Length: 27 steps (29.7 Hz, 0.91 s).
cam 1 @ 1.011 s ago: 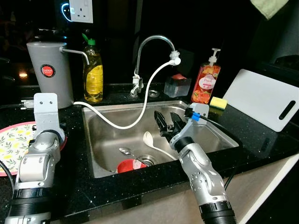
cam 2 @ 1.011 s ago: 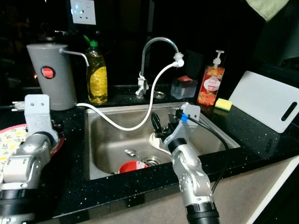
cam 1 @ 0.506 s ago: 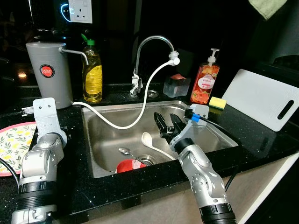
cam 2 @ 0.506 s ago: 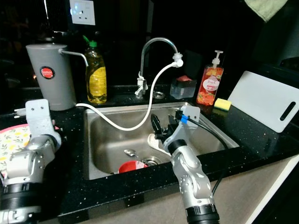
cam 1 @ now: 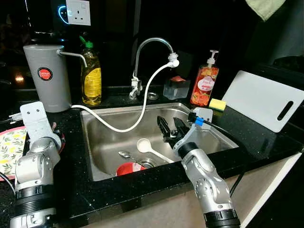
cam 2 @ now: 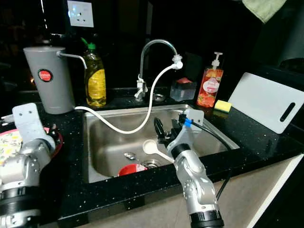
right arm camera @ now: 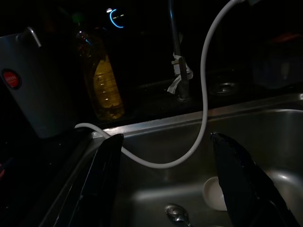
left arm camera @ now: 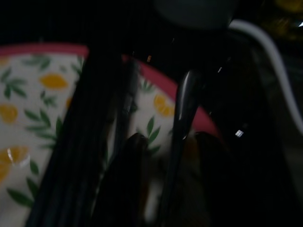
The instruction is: Kitchen organization
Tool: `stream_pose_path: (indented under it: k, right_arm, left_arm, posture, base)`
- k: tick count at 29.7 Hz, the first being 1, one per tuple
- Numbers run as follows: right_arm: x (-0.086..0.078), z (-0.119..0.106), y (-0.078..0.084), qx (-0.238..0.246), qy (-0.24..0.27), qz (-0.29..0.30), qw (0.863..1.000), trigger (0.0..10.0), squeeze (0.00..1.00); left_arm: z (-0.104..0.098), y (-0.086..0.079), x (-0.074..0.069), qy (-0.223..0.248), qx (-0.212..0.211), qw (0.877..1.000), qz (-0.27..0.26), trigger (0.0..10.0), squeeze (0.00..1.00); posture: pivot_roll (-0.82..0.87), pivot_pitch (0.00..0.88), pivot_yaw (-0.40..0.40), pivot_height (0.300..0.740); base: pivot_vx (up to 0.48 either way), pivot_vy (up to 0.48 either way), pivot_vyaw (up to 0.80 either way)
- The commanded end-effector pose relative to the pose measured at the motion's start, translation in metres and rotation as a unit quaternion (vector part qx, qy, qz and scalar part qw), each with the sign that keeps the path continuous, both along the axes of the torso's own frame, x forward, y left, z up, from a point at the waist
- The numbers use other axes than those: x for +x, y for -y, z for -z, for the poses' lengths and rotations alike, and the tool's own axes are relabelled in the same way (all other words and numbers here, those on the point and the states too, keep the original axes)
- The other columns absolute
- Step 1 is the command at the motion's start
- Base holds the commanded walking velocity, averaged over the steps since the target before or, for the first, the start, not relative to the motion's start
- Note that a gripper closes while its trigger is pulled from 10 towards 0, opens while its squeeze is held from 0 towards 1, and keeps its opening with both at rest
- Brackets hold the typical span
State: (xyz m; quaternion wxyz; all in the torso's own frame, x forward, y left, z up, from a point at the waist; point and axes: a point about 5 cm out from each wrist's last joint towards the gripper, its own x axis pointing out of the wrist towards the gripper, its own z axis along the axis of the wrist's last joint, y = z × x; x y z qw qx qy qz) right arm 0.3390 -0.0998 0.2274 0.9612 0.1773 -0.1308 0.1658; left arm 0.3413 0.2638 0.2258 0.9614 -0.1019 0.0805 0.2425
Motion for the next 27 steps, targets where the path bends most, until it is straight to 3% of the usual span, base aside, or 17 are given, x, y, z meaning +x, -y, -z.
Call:
stream_pose_path:
  k: [1, 11, 16, 17, 18, 19, 20, 25, 27]
  right_arm:
    - [0.001, -0.002, 0.001, -0.006, 0.001, -0.002, 1.0, 10.0, 0.0]
    - [0.002, -0.004, 0.0, -0.007, 0.002, -0.006, 1.0, 10.0, 0.0]
    - [0.003, -0.003, 0.002, -0.008, 0.001, -0.001, 1.0, 10.0, 0.0]
    - [0.002, -0.003, 0.003, -0.007, 0.001, -0.001, 1.0, 10.0, 0.0]
    - [0.002, -0.003, 0.003, -0.007, 0.001, -0.001, 1.0, 10.0, 0.0]
    - [0.002, -0.003, 0.003, -0.007, 0.001, 0.0, 1.0, 10.0, 0.0]
    - [0.002, -0.003, 0.003, -0.007, 0.002, 0.001, 1.0, 10.0, 0.0]
    - [0.001, -0.004, 0.004, -0.005, 0.003, 0.002, 1.0, 10.0, 0.0]
    - [0.0, -0.007, 0.004, 0.001, 0.008, 0.001, 1.0, 10.0, 0.0]
  left_arm:
    - [0.018, 0.006, 0.001, -0.032, -0.026, 0.999, 0.011, 0.0, 0.0]
    - [0.022, 0.007, 0.001, -0.032, -0.041, 0.999, 0.009, 0.0, 0.0]
    - [0.008, 0.01, 0.003, 0.009, -0.012, 1.0, 0.017, 0.0, 0.0]
    - [0.0, 0.012, 0.004, 0.031, 0.001, 0.999, 0.025, 7.6, 0.0]
    - [0.0, 0.012, 0.004, 0.031, 0.001, 0.999, 0.025, 7.6, 0.0]
    - [-0.012, 0.016, 0.005, 0.065, 0.016, 0.997, 0.037, 10.0, 0.0]
    - [-0.026, 0.021, 0.005, 0.103, 0.031, 0.993, 0.053, 10.0, 0.0]
    - [-0.044, 0.028, 0.003, 0.153, 0.045, 0.984, 0.079, 10.0, 0.0]
    - [-0.06, 0.04, -0.001, 0.195, 0.066, 0.969, 0.137, 10.0, 0.0]
  posture:
    - [-0.01, 0.0, -0.121, 0.74]
    - [-0.02, 0.0, -0.126, 0.74]
    - [-0.02, 0.0, -0.12, 0.74]
    - [-0.03, 0.0, -0.119, 0.74]
    - [-0.03, 0.0, -0.119, 0.74]
    - [-0.03, 0.0, -0.116, 0.74]
    - [-0.03, 0.0, -0.114, 0.74]
    - [-0.03, 0.0, -0.111, 0.74]
    - [-0.03, 0.0, -0.106, 0.74]
  base:
    - [0.0, 0.0, 0.0]
    - [0.0, 0.0, 0.0]
    - [0.0, 0.0, 0.0]
    - [0.0, 0.0, 0.0]
    - [0.0, 0.0, 0.0]
    - [0.0, 0.0, 0.0]
    - [0.0, 0.0, 0.0]
    - [0.0, 0.0, 0.0]
    - [0.0, 0.0, 0.0]
